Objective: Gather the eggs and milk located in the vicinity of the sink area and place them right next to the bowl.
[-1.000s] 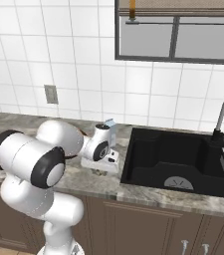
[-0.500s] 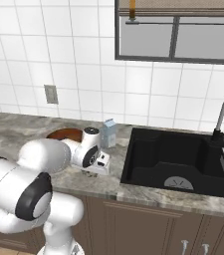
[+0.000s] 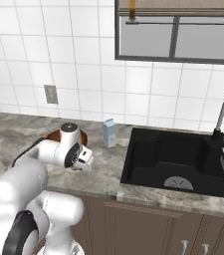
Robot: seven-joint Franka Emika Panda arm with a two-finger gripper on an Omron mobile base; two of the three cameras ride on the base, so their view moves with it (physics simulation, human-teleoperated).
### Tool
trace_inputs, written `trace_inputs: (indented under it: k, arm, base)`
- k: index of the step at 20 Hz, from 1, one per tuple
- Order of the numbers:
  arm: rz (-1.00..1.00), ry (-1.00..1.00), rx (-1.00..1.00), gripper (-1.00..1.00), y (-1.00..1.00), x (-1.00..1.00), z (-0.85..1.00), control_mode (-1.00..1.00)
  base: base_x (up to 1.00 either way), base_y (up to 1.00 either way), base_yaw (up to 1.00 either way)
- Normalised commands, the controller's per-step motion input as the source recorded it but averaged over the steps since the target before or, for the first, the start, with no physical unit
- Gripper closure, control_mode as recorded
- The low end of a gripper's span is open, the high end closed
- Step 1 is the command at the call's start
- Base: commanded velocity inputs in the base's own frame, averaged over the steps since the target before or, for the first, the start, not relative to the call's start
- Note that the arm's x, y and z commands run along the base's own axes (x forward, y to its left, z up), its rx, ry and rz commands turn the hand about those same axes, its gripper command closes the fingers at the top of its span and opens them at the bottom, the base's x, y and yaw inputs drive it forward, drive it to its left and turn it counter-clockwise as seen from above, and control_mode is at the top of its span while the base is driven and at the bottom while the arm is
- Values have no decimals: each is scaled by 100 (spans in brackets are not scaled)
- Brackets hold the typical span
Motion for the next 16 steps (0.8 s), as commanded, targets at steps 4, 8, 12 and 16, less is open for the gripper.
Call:
trace_inputs:
  k: [4,8,12,16]
  arm:
    - [-7,-2,-4,100,64,-7,8,-100]
    - [-6,0,-5,100,69,-8,0,-100]
    - [-3,3,-7,100,71,0,0,-100]
    - [-4,1,-10,100,70,9,0,-100]
  base:
    - [0,0,0]
    - [0,0,0]
    - [0,0,0]
    - [0,0,0]
